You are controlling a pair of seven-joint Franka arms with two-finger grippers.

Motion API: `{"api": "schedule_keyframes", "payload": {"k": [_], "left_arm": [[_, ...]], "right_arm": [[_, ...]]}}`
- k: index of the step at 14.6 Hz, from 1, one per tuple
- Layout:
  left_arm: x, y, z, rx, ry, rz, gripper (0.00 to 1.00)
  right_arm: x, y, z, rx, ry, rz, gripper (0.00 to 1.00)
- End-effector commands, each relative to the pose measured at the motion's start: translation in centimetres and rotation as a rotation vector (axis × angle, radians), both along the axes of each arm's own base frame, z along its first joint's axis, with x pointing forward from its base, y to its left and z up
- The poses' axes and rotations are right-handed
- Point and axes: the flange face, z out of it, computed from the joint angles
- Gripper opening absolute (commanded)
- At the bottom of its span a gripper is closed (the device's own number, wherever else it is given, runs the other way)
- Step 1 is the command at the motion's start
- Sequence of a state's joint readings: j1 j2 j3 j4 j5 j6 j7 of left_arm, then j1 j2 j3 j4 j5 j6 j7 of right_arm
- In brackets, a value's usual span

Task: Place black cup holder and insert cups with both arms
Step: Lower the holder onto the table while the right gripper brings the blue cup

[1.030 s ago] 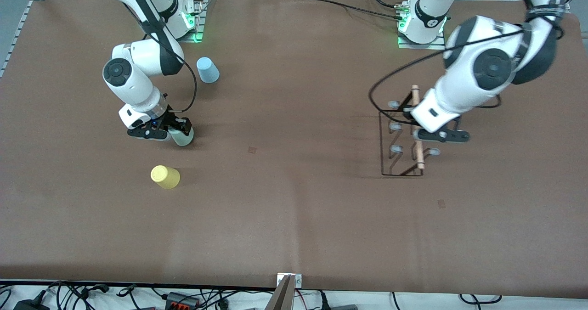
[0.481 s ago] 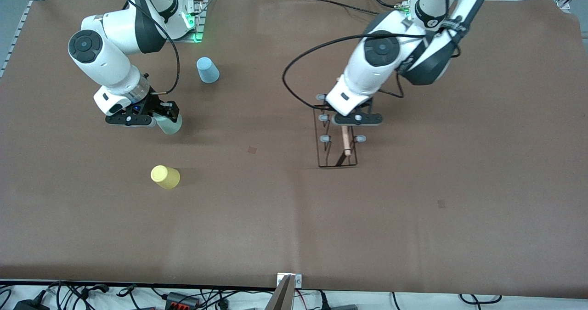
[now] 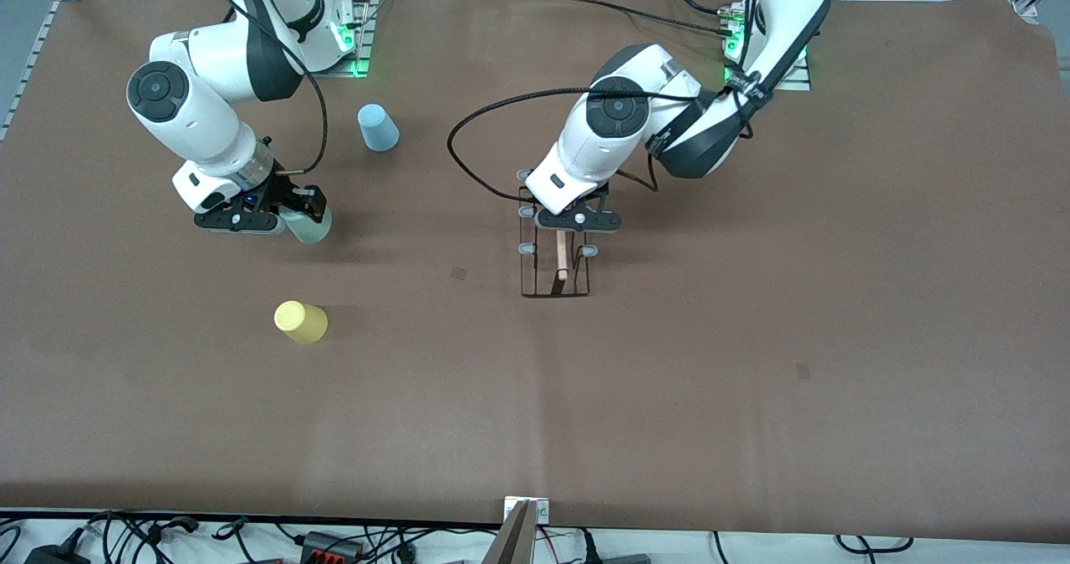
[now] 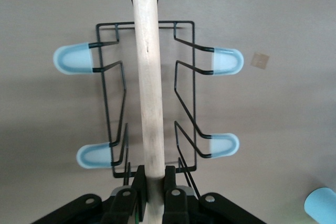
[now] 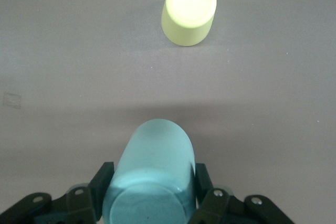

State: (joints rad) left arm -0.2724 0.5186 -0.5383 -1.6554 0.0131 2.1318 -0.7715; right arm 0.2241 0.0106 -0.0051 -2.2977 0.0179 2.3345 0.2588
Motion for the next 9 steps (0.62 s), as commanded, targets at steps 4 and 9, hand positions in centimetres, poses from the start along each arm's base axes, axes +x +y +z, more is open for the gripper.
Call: {"api": "schedule_keyframes", "payload": {"k": [4, 9], "left_arm": [[-0.7, -2.9, -1.7, -0.036, 0.003, -0.004, 0.22], [-0.8, -1.7, -0.5, 0.016, 0.02, -0.03, 1.0]], "right_arm": [[0.5, -0.4, 0.4, -0.002, -0.001, 0.013, 0.16], [1.1, -0.1, 2.4, -0.003, 0.021, -0.004, 0.16]]}}
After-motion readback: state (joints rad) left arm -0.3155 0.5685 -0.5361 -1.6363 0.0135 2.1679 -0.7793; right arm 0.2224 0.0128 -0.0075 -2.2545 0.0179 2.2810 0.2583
